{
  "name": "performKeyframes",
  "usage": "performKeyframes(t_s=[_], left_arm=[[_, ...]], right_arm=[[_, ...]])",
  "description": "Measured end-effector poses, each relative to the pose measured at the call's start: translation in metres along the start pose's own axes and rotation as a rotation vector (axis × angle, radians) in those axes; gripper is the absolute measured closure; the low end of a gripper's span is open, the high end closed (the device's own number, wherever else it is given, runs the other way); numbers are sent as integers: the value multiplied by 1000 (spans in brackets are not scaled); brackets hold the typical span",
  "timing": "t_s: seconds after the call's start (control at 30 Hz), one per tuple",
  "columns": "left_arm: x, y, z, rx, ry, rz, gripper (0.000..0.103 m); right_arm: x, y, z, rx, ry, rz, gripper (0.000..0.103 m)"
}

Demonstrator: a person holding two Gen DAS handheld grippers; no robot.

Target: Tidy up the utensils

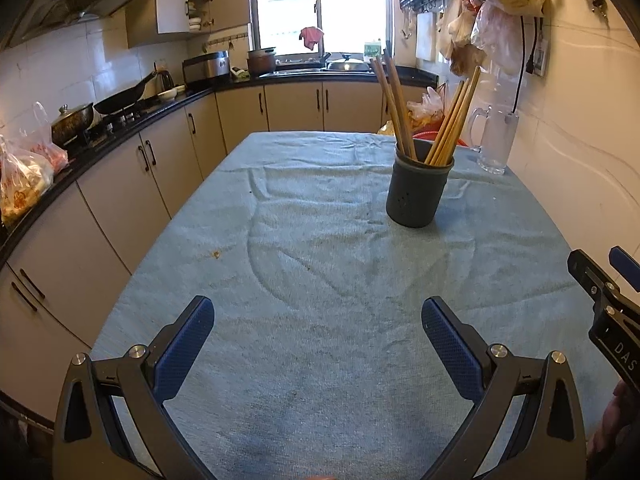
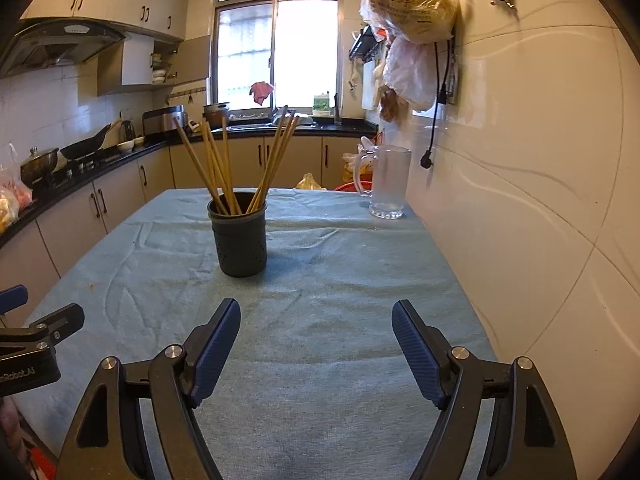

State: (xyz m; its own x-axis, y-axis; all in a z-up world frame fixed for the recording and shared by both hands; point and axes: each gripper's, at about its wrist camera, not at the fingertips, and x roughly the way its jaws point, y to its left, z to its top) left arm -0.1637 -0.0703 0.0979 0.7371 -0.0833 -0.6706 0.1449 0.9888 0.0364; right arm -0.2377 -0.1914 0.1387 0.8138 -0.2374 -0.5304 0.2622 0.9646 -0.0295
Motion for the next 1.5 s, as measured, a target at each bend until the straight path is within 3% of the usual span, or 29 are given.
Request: performKeyframes(t_s=[0.7, 1.5], left_arm=[[33, 9, -7, -48, 94, -28, 0], [39, 8, -10, -39, 100, -29, 0]], right_arm=[[25, -1, -4, 22, 60, 11, 20], [34, 3, -8, 25, 80, 15, 20]])
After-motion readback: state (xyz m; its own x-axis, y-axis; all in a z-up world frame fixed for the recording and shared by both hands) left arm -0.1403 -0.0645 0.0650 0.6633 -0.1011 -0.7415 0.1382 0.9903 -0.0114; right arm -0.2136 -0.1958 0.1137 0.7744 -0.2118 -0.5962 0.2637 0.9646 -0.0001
